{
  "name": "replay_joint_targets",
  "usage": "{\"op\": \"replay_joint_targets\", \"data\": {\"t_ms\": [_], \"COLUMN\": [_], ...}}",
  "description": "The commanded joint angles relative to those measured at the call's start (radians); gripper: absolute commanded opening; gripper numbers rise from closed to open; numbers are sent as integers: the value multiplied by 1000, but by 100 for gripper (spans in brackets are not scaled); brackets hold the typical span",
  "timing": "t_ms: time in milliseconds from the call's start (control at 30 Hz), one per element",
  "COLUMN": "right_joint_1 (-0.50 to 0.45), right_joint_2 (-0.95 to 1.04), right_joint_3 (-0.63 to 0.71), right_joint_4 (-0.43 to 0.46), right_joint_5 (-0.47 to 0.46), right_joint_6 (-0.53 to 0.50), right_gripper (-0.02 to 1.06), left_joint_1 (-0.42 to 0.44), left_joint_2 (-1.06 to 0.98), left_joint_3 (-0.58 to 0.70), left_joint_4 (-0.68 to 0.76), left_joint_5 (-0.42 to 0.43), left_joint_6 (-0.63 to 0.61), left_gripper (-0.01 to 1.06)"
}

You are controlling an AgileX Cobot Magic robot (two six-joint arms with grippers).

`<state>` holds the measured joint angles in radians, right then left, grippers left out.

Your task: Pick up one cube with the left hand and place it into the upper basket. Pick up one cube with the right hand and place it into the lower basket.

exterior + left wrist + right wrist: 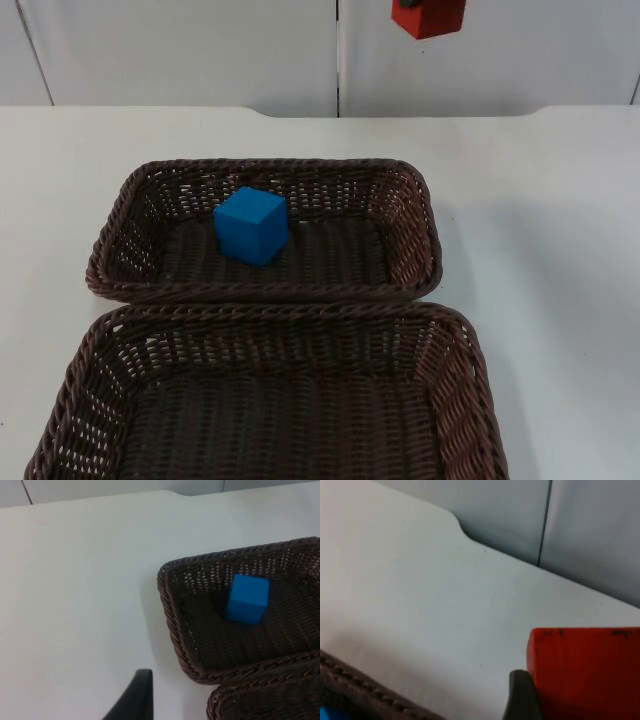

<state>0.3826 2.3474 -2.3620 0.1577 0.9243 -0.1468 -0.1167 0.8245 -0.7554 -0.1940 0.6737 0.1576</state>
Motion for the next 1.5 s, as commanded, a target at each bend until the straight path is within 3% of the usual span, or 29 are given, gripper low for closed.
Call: {"op": "replay_joint_targets", "data": {"t_ms": [0, 433, 667, 1000, 1133, 1467], "right_joint_1": [1, -1, -3, -3, -3, -1], "right_joint_2": [-35, -150, -274, -542, -682, -827], "right_joint_3": [-7, -9, 45, 360, 578, 820], "right_joint_4": [-6, -58, -74, -74, -74, -63], "right_joint_5": [44, 225, 240, 131, 26, -42], "right_joint_6": [-23, -55, -53, -53, -53, -53], "right_gripper": [0, 0, 0, 0, 0, 0], "left_joint_1": [3, 3, 3, 3, 3, 3], "left_joint_2": [-5, -5, -5, -5, -5, -5], "left_joint_3": [5, 5, 5, 5, 5, 5], "left_joint_4": [3, 3, 3, 1, 1, -7], "left_joint_5": [2, 2, 2, 9, 9, 9], "left_joint_6": [2, 2, 2, 2, 2, 2], "left_gripper": [105, 105, 105, 105, 105, 105]}}
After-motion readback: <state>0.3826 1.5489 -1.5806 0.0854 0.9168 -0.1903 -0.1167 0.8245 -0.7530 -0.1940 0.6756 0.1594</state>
